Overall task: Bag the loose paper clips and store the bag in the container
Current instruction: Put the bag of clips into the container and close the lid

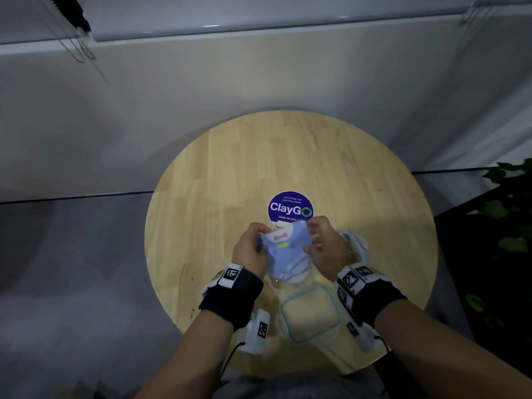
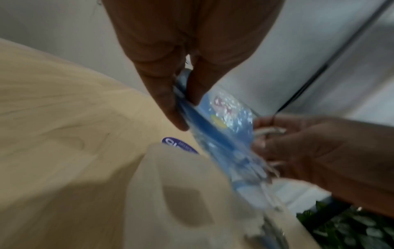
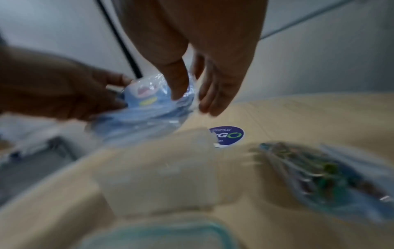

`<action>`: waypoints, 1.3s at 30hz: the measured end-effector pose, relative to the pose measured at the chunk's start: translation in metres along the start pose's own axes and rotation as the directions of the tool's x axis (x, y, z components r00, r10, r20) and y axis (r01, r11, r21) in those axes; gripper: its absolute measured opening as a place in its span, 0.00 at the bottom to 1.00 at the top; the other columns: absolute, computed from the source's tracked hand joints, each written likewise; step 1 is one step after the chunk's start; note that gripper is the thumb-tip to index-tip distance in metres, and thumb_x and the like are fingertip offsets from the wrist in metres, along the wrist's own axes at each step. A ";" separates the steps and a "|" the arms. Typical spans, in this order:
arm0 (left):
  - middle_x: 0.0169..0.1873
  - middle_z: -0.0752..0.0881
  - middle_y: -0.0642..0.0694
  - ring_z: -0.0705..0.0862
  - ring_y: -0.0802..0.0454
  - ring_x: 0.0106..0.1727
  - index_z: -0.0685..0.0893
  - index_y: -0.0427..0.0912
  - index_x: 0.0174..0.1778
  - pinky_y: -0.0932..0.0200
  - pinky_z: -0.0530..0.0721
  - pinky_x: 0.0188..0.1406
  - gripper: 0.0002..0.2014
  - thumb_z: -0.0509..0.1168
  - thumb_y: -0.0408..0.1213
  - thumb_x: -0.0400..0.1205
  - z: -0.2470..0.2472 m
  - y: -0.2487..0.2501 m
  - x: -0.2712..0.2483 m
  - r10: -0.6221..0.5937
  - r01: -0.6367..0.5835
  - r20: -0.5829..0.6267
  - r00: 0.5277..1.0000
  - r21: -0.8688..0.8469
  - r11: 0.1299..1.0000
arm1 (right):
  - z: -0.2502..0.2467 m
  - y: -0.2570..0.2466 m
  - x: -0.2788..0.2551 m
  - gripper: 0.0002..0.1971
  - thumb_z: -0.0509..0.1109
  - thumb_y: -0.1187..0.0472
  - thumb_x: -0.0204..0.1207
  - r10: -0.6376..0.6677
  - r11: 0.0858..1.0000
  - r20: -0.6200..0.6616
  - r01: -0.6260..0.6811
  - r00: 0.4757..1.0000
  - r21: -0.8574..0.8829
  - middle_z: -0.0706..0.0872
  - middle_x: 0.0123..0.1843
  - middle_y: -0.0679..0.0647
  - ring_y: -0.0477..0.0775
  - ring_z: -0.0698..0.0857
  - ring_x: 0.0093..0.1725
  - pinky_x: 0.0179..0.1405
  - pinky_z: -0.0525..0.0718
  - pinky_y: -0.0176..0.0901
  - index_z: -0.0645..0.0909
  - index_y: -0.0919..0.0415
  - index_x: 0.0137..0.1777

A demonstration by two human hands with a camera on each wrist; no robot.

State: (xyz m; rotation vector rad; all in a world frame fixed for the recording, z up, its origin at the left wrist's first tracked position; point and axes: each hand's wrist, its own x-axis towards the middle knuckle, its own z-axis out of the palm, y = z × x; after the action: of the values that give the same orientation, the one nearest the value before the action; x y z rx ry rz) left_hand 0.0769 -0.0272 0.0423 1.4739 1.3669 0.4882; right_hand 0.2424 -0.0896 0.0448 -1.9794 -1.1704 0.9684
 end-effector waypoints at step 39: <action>0.66 0.72 0.41 0.77 0.38 0.59 0.71 0.43 0.64 0.50 0.77 0.43 0.18 0.61 0.31 0.77 0.033 -0.041 0.017 0.029 -0.267 0.309 0.951 0.769 0.581 | 0.007 0.066 -0.061 0.53 0.82 0.44 0.53 0.012 0.414 0.749 0.679 0.662 -0.606 0.62 0.79 0.66 0.69 0.62 0.77 0.74 0.65 0.67 0.57 0.56 0.75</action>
State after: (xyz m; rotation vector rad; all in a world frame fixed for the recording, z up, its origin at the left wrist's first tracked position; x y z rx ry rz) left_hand 0.0892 -0.0320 -0.0115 2.3169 1.2949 -0.3169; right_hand 0.2446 -0.1704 0.0040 -1.8432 -2.8938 0.9231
